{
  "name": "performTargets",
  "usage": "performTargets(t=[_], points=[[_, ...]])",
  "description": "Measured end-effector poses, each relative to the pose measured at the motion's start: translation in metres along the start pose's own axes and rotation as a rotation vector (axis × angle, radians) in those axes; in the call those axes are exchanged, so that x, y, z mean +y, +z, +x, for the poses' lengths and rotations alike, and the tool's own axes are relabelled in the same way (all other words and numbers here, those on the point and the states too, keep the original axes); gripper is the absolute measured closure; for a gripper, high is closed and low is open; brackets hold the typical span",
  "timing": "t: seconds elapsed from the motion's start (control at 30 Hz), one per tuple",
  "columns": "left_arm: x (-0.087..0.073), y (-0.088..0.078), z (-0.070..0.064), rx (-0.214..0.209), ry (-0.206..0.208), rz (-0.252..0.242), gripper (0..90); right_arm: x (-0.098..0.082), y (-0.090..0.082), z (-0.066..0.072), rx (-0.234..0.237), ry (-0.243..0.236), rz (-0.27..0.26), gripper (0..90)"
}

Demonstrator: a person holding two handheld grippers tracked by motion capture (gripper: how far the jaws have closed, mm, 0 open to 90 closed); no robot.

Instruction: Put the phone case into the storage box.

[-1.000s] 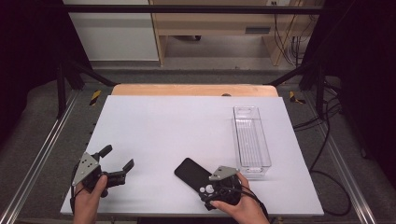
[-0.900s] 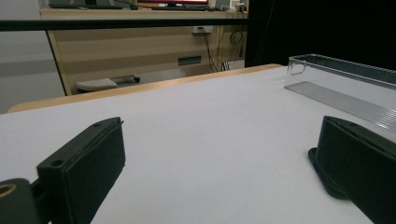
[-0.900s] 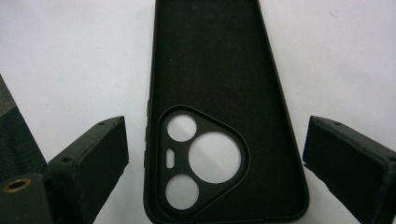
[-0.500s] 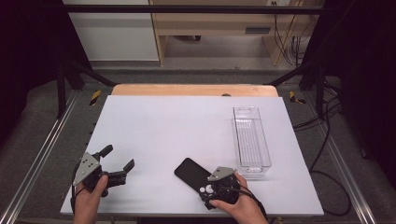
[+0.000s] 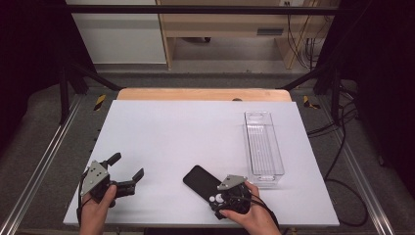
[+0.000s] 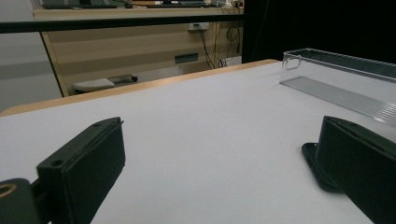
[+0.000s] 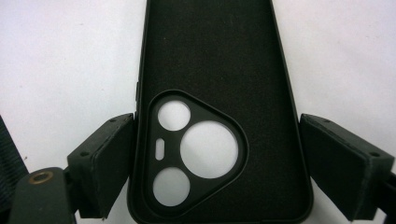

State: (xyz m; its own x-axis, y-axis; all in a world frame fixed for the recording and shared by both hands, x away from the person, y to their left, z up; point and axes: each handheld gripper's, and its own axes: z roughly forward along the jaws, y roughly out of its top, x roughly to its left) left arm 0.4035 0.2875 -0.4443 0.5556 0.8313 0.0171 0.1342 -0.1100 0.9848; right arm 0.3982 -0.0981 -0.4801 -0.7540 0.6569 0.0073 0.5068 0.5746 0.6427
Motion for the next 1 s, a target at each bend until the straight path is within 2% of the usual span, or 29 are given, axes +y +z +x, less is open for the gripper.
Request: performTargets(t=[0.1, 0.2, 0.33, 0.57, 0.87, 1.0], points=[[0.000, 0.001, -0.003, 0.000, 0.016, 0.010, 1.3, 0.003, -0.001, -0.001, 0.001, 0.006, 0.012, 15.2], [0.000, 0.003, -0.007, -0.006, 0.031, 0.015, 1.3, 0.007, -0.003, -0.003, 0.021, 0.023, 0.028, 16.0], [0.000, 0.005, -0.011, -0.017, 0.051, 0.024, 1.3, 0.013, -0.006, -0.005, 0.029, 0.021, 0.040, 16.3], [0.001, 0.007, -0.016, -0.026, 0.076, 0.031, 1.3, 0.033, -0.011, -0.007, 0.027, -0.007, 0.055, 17.0], [0.001, 0.008, -0.018, -0.029, 0.090, 0.034, 1.3, 0.046, -0.014, -0.008, 0.030, -0.023, 0.062, 17.5], [0.001, 0.010, -0.022, -0.031, 0.119, 0.045, 1.3, 0.055, -0.019, -0.009, 0.032, -0.039, 0.061, 17.6]])
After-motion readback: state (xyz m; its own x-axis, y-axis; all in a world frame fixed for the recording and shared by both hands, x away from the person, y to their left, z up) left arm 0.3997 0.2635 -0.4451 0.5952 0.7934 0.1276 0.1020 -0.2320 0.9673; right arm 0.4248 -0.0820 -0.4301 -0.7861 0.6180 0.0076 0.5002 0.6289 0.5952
